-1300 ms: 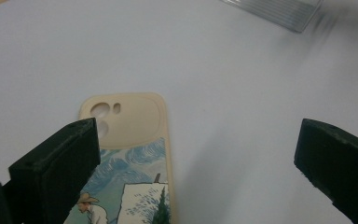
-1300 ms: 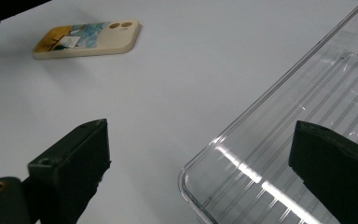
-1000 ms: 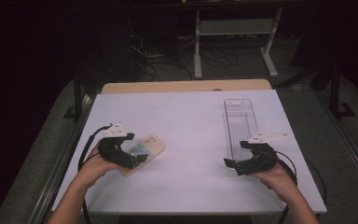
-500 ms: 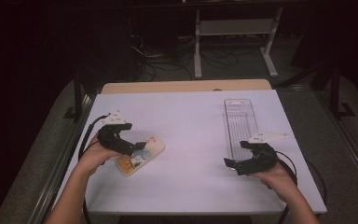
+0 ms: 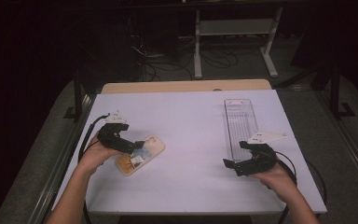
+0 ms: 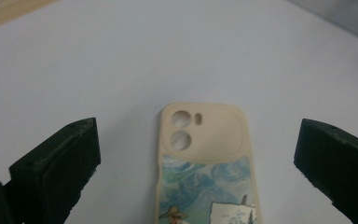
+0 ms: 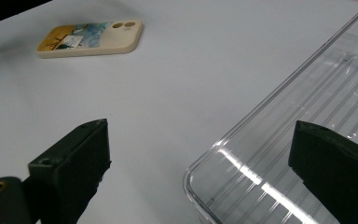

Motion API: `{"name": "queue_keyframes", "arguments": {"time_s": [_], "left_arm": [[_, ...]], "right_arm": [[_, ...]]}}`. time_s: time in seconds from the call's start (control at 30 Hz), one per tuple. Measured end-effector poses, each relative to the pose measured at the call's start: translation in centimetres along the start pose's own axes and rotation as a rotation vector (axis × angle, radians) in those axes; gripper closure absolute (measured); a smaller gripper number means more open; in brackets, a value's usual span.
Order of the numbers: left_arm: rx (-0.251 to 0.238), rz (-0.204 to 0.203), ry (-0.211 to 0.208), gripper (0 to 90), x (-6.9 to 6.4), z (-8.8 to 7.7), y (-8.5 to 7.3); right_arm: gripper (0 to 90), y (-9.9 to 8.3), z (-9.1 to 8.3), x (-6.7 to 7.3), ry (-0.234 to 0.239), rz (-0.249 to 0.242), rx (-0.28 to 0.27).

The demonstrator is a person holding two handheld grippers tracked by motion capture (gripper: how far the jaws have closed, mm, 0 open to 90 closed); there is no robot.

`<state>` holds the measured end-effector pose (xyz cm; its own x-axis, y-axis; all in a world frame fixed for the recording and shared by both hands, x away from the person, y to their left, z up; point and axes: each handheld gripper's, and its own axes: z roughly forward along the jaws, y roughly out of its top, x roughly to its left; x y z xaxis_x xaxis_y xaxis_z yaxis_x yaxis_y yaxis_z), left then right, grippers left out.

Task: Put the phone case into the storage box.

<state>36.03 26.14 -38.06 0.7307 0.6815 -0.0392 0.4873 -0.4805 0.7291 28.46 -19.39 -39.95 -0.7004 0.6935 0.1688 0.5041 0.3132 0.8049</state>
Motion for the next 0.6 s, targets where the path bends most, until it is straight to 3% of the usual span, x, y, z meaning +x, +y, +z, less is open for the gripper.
{"name": "queue_keyframes", "arguments": {"time_s": [0.3, 0.57, 0.6], "left_arm": [[-0.007, -0.021, -0.005, 0.0, 0.34, -0.47, -0.49], [0.027, -0.009, -0.014, 0.0, 0.26, -0.56, -0.80], [0.036, 0.007, -0.014, 0.0, 0.31, -0.60, -0.79]], "right_arm": [[4.7, -0.03, -0.08, -0.16, 0.000, 0.002, 0.000], [4.7, -0.04, -0.04, -0.11, 0.000, 0.000, 0.002], [4.7, -0.04, -0.04, -0.10, 0.000, 0.002, 0.004]]}}
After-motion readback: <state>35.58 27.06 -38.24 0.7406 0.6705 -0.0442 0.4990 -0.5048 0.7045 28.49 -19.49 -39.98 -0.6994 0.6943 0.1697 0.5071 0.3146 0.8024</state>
